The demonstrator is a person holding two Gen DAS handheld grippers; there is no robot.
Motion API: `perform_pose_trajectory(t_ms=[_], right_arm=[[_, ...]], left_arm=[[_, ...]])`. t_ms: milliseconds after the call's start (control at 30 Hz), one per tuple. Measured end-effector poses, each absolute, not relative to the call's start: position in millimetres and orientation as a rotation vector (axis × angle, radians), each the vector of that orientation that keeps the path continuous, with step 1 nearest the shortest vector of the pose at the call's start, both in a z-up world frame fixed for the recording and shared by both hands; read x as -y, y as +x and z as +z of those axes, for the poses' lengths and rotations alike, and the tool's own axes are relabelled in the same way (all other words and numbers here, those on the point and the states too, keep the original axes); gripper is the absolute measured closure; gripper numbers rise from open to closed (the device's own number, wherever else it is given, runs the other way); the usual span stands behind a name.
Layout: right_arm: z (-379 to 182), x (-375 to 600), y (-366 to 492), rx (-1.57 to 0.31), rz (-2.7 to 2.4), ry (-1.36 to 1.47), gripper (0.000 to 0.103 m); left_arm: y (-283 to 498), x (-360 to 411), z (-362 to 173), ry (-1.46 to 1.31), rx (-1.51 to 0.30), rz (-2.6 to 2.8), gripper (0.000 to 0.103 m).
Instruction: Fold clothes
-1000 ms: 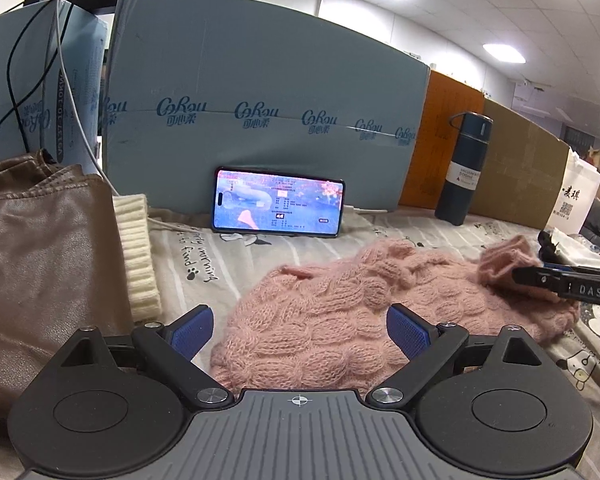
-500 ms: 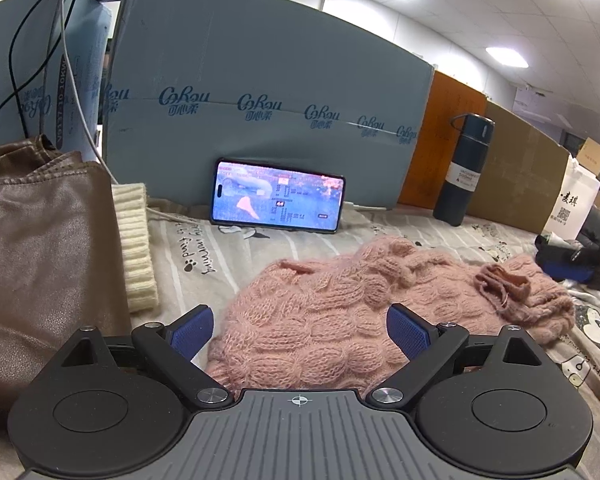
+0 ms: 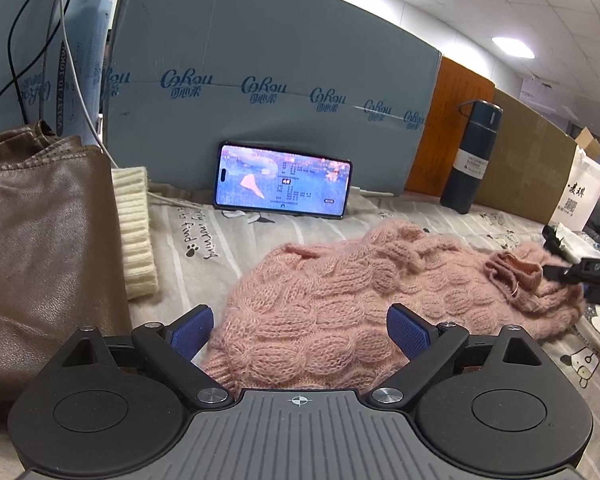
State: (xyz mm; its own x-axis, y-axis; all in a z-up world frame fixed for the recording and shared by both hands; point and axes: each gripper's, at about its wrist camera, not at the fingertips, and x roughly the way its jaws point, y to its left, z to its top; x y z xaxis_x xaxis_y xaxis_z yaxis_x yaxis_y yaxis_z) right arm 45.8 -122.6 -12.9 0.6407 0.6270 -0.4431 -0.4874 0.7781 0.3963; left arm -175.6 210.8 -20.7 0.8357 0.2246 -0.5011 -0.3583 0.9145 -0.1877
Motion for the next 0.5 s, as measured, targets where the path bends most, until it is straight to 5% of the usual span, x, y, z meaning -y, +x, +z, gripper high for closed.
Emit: perform_pose_trajectory(t_ms=[500], right_arm=[[38.7,100.2,-2.6,-0.244,0.574,-0.029,0.085]], left_arm=[[-172.2,-211.8,-23.6,-0.235,-0.540,0.422,0.007]])
